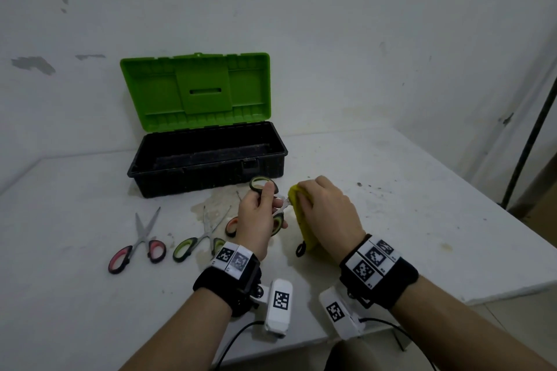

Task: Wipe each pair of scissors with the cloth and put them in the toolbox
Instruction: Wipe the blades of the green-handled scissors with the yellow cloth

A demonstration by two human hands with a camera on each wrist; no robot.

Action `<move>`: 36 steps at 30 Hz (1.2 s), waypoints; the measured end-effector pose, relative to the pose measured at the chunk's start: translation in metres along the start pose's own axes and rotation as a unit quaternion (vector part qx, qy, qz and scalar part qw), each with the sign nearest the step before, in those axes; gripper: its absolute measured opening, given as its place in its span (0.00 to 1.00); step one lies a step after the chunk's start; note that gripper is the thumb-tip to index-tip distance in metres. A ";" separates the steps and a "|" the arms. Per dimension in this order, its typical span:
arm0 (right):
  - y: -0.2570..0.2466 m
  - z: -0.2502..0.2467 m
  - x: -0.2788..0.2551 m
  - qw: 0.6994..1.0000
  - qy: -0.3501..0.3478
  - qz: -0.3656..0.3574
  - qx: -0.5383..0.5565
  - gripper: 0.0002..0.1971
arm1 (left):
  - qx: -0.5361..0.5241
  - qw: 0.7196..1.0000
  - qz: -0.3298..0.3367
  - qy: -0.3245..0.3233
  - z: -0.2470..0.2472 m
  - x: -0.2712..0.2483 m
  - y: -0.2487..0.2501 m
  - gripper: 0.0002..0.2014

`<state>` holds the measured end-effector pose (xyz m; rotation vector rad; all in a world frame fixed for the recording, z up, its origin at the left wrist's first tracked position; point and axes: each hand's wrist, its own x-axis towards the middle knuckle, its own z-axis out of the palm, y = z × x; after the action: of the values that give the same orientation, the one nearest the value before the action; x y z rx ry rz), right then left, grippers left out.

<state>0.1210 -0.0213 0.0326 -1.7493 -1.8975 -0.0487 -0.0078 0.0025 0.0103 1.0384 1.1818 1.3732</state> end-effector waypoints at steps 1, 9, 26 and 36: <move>0.003 -0.002 0.003 1.000 -0.003 0.013 0.004 0.12 | -0.005 1.000 -0.003 0.001 0.000 -0.001 0.001 0.16; -0.022 -0.011 -0.006 0.997 -0.023 -0.068 0.000 0.12 | -0.046 0.998 -0.030 0.007 0.003 0.001 0.003 0.20; -0.012 -0.010 -0.007 0.994 -0.063 -0.079 -0.031 0.13 | -0.011 1.000 -0.014 -0.013 0.004 -0.002 -0.003 0.18; -0.012 -0.005 -0.005 0.996 -0.064 -0.056 -0.031 0.12 | -0.045 0.998 -0.032 -0.004 0.010 0.000 -0.009 0.18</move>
<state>0.1117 -0.0293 0.0390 -1.7208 -2.1062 -0.0396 0.0036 0.0036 0.0032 0.9343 1.1275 1.3576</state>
